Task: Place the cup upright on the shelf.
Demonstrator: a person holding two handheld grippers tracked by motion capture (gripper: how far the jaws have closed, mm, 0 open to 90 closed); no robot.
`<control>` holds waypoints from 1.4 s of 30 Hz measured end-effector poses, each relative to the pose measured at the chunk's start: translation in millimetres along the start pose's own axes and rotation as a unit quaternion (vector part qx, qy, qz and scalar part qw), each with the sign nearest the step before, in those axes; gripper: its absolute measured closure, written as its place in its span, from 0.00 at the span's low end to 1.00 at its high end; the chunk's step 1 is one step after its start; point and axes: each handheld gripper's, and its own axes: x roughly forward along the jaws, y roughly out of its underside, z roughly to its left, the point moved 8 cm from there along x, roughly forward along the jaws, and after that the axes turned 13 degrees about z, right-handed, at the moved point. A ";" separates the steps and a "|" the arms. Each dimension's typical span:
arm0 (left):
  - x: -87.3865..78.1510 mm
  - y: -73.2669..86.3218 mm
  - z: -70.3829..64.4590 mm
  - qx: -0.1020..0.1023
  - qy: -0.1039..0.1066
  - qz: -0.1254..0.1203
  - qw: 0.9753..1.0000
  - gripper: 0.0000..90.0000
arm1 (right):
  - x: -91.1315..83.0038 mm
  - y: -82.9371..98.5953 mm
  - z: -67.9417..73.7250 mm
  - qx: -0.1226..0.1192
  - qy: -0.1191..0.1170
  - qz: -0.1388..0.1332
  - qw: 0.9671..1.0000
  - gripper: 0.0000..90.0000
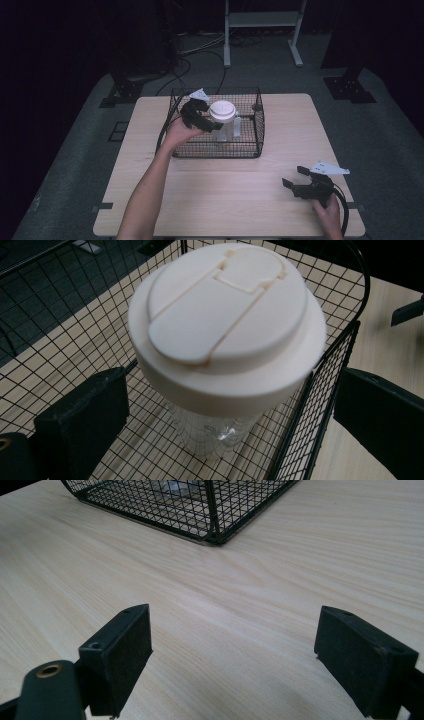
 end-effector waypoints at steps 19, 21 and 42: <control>-26.3 21.2 -10.4 0.012 -0.011 -0.004 1.000 0.00 | 0.1 0.0 -0.6 0.004 0.003 0.001 1.000 0.16; -28.0 23.6 -12.4 0.016 -0.014 -0.001 1.000 0.00 | 0.1 0.1 -0.6 0.004 0.003 0.001 1.000 0.16; -35.5 44.7 -30.6 0.018 -0.011 -0.003 1.000 0.01 | 0.2 0.2 -0.7 0.003 0.005 0.002 1.000 0.16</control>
